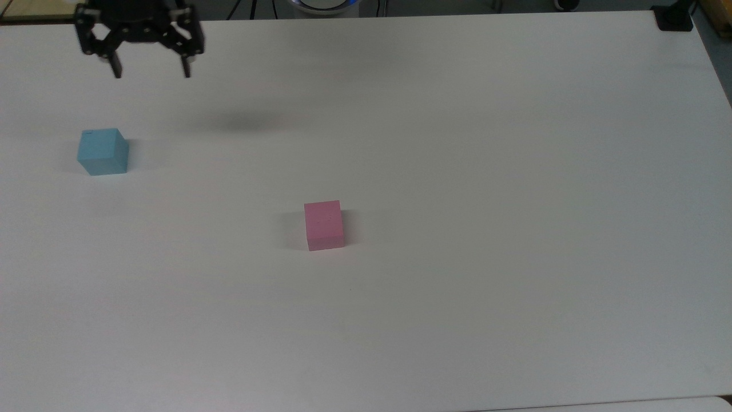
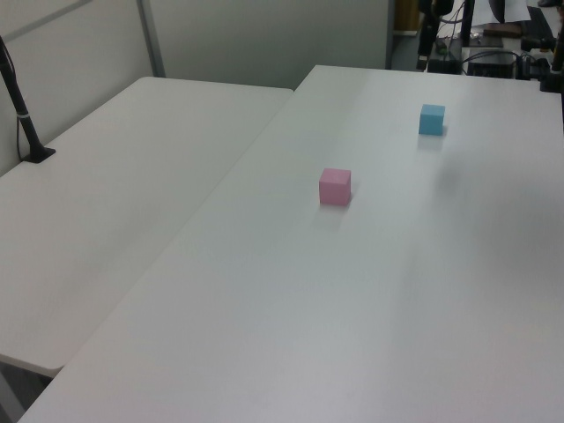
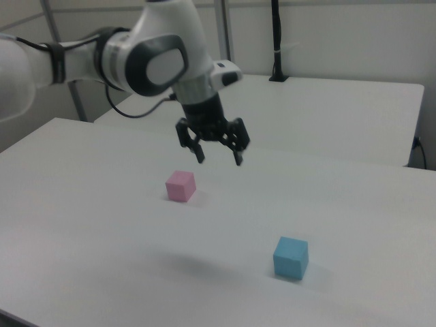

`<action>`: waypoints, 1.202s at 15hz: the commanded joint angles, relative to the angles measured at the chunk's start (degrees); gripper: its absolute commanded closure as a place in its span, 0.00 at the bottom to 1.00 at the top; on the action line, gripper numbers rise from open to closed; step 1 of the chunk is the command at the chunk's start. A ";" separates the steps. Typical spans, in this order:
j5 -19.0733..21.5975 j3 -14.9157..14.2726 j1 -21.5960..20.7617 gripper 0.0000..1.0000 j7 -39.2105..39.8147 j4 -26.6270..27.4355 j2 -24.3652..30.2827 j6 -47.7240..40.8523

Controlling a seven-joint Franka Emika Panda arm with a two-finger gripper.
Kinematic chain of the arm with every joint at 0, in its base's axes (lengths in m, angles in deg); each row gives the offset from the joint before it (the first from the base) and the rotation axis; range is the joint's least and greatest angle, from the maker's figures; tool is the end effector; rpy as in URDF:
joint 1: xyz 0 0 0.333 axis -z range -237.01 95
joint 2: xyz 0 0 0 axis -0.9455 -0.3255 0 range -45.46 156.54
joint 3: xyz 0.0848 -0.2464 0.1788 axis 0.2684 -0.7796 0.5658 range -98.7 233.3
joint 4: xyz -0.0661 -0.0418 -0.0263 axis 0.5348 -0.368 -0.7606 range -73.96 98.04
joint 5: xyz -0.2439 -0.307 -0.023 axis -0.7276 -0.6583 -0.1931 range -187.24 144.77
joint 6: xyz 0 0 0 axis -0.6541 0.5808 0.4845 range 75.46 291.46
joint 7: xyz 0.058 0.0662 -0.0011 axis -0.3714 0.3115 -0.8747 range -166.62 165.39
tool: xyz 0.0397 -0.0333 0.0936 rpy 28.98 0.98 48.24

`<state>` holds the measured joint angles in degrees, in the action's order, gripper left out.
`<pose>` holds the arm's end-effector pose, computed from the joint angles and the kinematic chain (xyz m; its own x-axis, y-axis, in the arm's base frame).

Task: Put blue cube on pink cube
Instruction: 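Move the open gripper over the light-blue cube, then lower the gripper around the light-blue cube and close it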

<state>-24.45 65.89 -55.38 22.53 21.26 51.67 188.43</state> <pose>0.5726 -0.1789 0.5442 0.9844 0.1293 0.1193 0.1160 -0.9869 0.1121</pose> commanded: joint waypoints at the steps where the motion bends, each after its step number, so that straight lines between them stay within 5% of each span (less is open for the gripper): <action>1: 0.40 -0.26 2.82 0.00 2.34 0.98 -3.06 4.65; 12: -0.82 -0.96 6.96 0.00 2.43 2.83 -13.62 15.73; 18: -6.89 -1.49 8.37 0.00 2.43 3.35 -14.59 15.82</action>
<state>-29.57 65.18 -47.16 23.83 23.17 36.67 202.82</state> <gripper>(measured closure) 0.000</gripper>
